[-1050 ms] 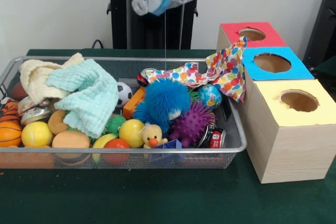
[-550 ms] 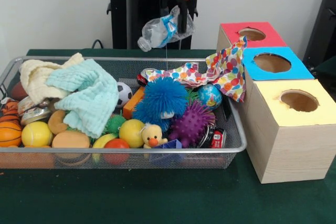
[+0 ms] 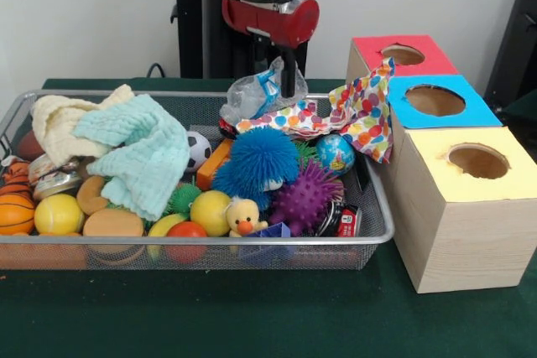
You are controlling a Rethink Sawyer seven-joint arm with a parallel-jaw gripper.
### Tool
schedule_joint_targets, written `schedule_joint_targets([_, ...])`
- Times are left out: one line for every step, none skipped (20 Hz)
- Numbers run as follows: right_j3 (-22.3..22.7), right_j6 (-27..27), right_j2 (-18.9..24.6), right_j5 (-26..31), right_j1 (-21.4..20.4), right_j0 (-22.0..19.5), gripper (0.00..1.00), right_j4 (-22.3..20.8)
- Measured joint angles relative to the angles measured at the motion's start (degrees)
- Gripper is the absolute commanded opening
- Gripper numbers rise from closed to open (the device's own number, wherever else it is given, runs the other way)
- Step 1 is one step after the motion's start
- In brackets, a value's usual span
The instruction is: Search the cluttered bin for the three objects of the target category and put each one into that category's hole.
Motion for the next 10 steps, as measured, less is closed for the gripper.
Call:
schedule_joint_targets([0.2, 0.0, 0.0, 0.9, -0.7, 0.0, 0.00, 0.1])
schedule_joint_targets([0.3, 0.0, 0.0, 2.5, -1.8, 0.1, 0.00, 0.2])
schedule_joint_targets([0.3, 0.0, 0.0, 3.8, -2.5, 0.1, 0.00, 0.3])
schedule_joint_targets([0.2, 0.0, 0.0, 7.7, -4.4, 0.1, 0.00, 0.5])
schedule_joint_targets([0.0, 0.0, 0.0, 10.4, -5.5, 0.2, 0.00, 0.6])
schedule_joint_targets([-0.5, 0.0, 0.0, 14.9, -7.2, 0.3, 0.00, 0.7])
schedule_joint_targets([-0.9, 0.0, 0.0, 17.2, -8.0, 0.3, 0.00, 0.7])
schedule_joint_targets([-2.1, 0.0, 0.1, 22.2, -9.4, 0.4, 0.00, 0.6])
schedule_joint_targets([-3.2, 0.0, 0.1, 27.2, -10.9, 0.4, 0.00, 0.6])
schedule_joint_targets([-4.4, 0.0, 0.3, 31.4, -11.9, 0.4, 0.00, 0.6])
